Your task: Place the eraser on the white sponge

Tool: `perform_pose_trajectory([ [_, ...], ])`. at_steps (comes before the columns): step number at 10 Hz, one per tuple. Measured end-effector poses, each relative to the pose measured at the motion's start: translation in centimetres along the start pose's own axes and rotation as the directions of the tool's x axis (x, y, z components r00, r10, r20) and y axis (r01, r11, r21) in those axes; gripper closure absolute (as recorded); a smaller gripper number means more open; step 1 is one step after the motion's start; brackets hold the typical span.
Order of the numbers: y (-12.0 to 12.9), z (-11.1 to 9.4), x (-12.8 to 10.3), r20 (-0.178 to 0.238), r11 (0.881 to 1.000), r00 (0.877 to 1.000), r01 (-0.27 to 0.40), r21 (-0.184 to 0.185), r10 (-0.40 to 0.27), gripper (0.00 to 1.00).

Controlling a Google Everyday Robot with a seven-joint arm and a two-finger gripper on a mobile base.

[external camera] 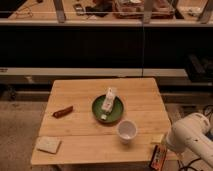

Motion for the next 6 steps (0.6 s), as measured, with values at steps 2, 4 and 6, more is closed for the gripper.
perform_pose_trajectory([
  [2, 0.1, 0.9, 0.3, -0.015, 0.999, 0.999, 0.033, 0.007, -0.032, 0.2],
  [4, 0.2, 1.8, 0.6, -0.036, 0.998, 0.998, 0.06, 0.026, -0.059, 0.2],
  [6, 0.3, 2.3, 0.5, -0.042, 0.997, 0.997, 0.072, 0.035, -0.07, 0.2],
])
